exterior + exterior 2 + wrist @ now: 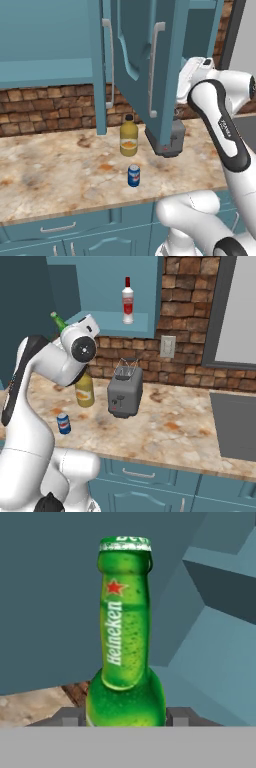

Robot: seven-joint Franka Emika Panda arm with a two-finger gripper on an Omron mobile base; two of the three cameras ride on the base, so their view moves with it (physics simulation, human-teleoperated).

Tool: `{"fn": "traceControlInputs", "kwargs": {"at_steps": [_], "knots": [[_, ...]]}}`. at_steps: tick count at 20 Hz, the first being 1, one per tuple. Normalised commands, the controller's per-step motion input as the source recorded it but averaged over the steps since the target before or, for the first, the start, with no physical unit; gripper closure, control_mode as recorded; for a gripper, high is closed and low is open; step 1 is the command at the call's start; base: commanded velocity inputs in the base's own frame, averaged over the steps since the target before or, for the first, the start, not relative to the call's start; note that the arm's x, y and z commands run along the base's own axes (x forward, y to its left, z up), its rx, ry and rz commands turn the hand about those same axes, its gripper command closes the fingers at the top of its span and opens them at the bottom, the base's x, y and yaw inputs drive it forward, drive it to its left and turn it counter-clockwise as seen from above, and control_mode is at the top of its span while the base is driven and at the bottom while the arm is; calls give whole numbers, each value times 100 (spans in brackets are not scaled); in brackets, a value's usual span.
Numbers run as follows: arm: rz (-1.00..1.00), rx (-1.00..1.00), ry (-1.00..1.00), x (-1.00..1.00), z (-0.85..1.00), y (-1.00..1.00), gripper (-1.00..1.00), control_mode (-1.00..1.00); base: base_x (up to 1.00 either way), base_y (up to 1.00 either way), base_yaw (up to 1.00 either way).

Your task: Sort all alcoholic drinks to one cabinet, and non-alcoholic drinks to the other.

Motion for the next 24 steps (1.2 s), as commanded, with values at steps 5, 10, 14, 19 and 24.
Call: {"fn": "traceControlInputs", "kwargs": {"at_steps": [5,10,14,19,24], "knots": [[-10,5,0,31,25,0,100,-100,0,0,0],[-11,6,2,45,9,0,100,-100,0,0,0],[-10,6,1,44,3,0,100,-100,0,0,0],[-9,6,0,46,2,0,100,-100,0,0,0],[-11,11,3,42,12,0,100,-100,0,0,0]]}}
